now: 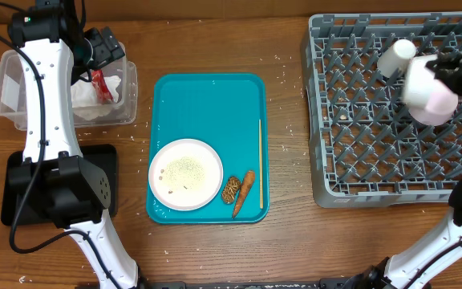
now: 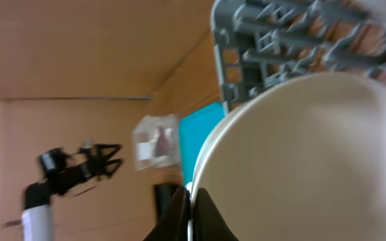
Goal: Sort waste into correct bins and load items into the dishwasher
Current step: 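Carry white bowl right and lower it into the rack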
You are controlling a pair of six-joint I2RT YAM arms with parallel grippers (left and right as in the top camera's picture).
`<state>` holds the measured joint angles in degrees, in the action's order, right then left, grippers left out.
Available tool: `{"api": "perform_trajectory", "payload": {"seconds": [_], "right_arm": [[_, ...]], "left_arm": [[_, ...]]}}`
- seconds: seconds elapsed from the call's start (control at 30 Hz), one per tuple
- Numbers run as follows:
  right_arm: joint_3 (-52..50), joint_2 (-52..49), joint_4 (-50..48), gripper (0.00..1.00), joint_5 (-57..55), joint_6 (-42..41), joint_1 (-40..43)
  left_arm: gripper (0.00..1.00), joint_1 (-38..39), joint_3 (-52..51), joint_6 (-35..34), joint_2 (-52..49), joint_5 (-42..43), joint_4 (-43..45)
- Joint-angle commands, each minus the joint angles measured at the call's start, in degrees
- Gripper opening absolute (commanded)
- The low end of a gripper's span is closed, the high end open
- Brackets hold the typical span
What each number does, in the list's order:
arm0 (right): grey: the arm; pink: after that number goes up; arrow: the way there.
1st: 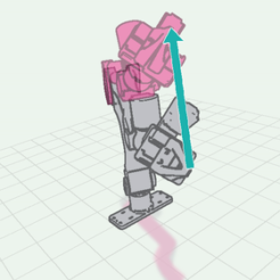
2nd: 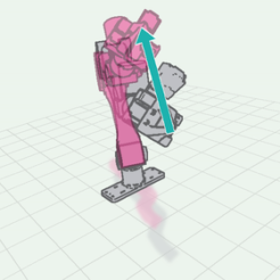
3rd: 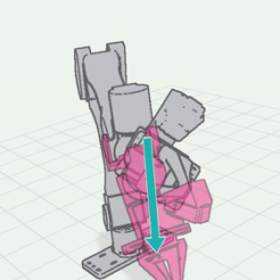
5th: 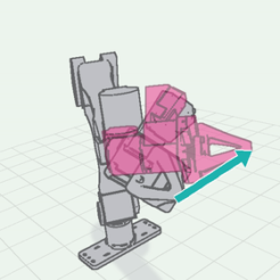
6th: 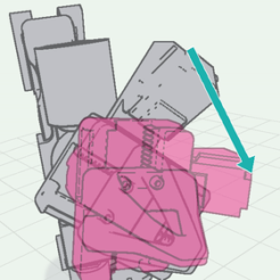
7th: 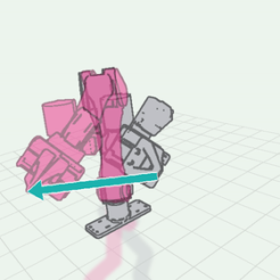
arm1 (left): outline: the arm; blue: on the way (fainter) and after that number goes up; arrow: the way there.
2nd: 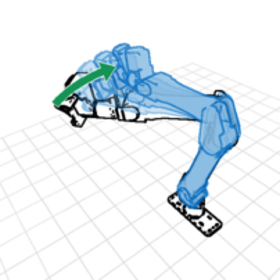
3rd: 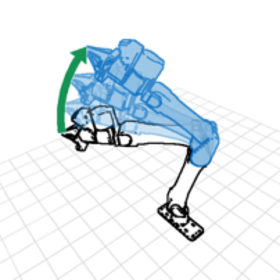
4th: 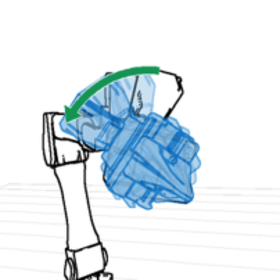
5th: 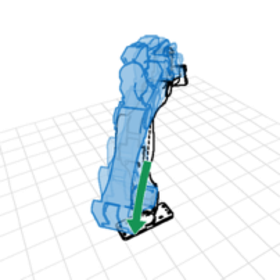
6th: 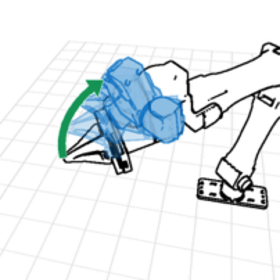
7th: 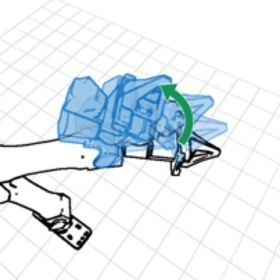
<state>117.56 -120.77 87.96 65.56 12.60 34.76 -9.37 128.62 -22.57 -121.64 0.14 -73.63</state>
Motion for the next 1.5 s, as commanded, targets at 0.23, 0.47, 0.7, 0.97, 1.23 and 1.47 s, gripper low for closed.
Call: {"api": "perform_trajectory", "payload": {"seconds": [0.23, 0.47, 0.7, 0.97, 1.23, 1.47], "right_arm": [[-12.90, 0.15, -3.10, 0.04, 8.15, 6.16, 2.73], [-13.14, 0.15, 0.94, 0.04, 1.62, 5.84, 5.90], [-14.25, 0.15, 1.51, 0.04, 2.54, 5.86, 6.45], [-15.30, 0.15, 5.62, 0.04, 10.78, 9.73, 6.29], [-19.21, 0.15, 6.12, 0.04, 8.74, 14.47, 6.29], [-22.99, 0.15, 1.57, 0.04, 11.02, 14.40, 6.49]], "left_arm": [[1.00, 0.39, 0.00, -0.79, 1.01, -0.72, 0.17], [1.00, 0.39, 0.00, -0.79, 1.01, -0.72, 0.17], [1.00, 0.39, 0.00, -0.79, 1.01, -0.72, 0.17], [1.00, 0.39, 0.00, -0.79, 1.01, -0.72, 0.17], [1.00, 0.39, 0.00, -0.79, 1.01, -0.70, 0.17], [1.00, 0.39, 0.00, -0.79, 1.01, -0.72, 0.20]]}}
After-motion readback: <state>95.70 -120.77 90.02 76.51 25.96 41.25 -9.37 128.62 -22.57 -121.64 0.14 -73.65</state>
